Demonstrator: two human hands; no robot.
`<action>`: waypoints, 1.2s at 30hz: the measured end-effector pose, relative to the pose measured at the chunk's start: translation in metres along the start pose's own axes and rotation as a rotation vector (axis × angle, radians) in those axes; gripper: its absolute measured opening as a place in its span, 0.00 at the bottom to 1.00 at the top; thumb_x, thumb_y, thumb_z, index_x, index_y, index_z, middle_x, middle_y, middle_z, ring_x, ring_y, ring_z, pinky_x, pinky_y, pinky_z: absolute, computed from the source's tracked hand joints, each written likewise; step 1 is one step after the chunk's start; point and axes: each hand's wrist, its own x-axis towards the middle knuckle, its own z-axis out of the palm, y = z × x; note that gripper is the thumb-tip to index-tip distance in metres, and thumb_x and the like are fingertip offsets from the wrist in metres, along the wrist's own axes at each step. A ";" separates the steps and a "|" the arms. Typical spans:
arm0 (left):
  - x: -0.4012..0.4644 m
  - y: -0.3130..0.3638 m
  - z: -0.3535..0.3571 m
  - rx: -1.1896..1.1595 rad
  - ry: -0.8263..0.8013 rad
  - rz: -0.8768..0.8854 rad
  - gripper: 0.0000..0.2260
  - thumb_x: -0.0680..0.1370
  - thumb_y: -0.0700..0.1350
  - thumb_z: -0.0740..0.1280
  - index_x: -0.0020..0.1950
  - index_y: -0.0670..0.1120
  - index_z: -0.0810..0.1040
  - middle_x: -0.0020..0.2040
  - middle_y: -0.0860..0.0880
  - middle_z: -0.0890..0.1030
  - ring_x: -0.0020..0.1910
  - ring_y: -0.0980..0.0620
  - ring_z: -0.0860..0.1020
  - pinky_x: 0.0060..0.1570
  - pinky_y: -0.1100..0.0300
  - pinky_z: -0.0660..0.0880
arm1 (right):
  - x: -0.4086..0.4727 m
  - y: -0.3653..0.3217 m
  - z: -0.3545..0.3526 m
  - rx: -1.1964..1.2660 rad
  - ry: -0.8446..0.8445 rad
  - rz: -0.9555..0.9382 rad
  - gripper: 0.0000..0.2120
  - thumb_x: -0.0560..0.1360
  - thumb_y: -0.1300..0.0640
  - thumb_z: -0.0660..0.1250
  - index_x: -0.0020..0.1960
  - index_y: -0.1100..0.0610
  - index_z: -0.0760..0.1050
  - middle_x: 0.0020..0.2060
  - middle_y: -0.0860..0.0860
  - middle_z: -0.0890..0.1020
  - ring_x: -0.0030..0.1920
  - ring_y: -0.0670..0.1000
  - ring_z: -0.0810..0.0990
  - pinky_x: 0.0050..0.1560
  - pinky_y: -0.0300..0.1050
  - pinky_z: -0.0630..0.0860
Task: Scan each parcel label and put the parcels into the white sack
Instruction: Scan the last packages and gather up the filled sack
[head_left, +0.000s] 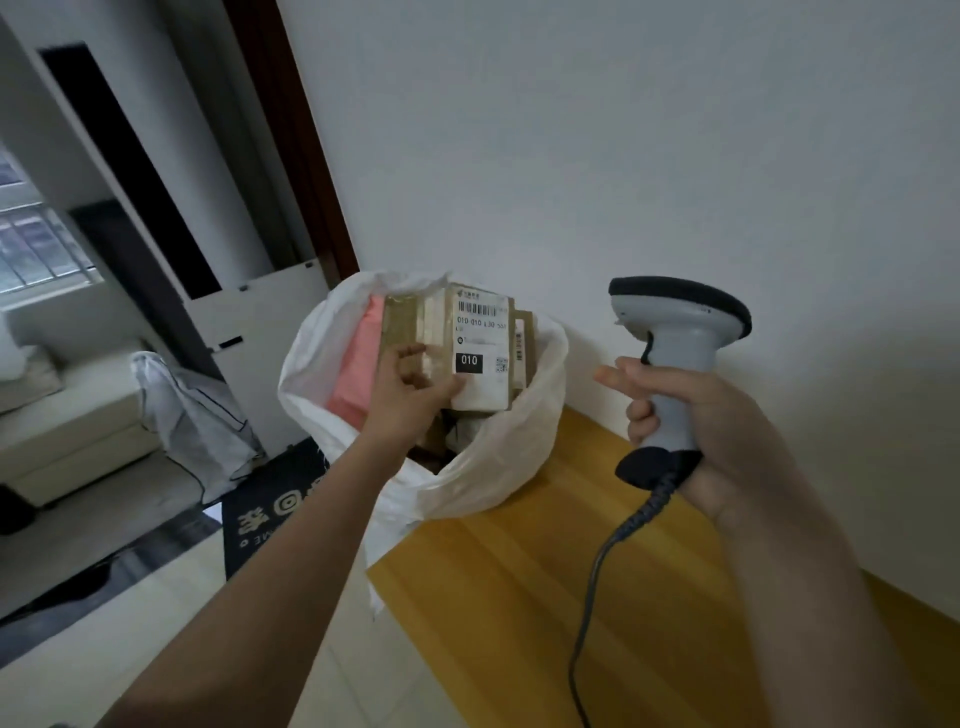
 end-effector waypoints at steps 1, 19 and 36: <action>0.005 0.004 -0.009 0.067 0.050 0.062 0.27 0.72 0.41 0.75 0.66 0.48 0.67 0.54 0.53 0.76 0.52 0.53 0.79 0.40 0.63 0.79 | 0.007 0.006 0.001 0.069 -0.010 0.035 0.17 0.65 0.65 0.71 0.53 0.66 0.76 0.51 0.59 0.79 0.29 0.43 0.73 0.26 0.32 0.71; 0.153 -0.016 -0.064 1.021 -0.406 0.507 0.35 0.62 0.53 0.80 0.64 0.56 0.67 0.56 0.52 0.68 0.57 0.50 0.68 0.59 0.52 0.69 | 0.170 0.139 0.040 0.180 0.465 0.260 0.05 0.75 0.66 0.70 0.44 0.61 0.75 0.26 0.53 0.77 0.19 0.44 0.75 0.23 0.34 0.73; 0.235 -0.008 -0.062 1.328 -0.630 0.581 0.34 0.71 0.57 0.72 0.69 0.48 0.57 0.68 0.44 0.57 0.69 0.40 0.56 0.63 0.43 0.68 | 0.208 0.089 0.082 0.060 0.624 0.124 0.09 0.74 0.62 0.72 0.38 0.59 0.73 0.21 0.51 0.73 0.23 0.48 0.71 0.32 0.43 0.73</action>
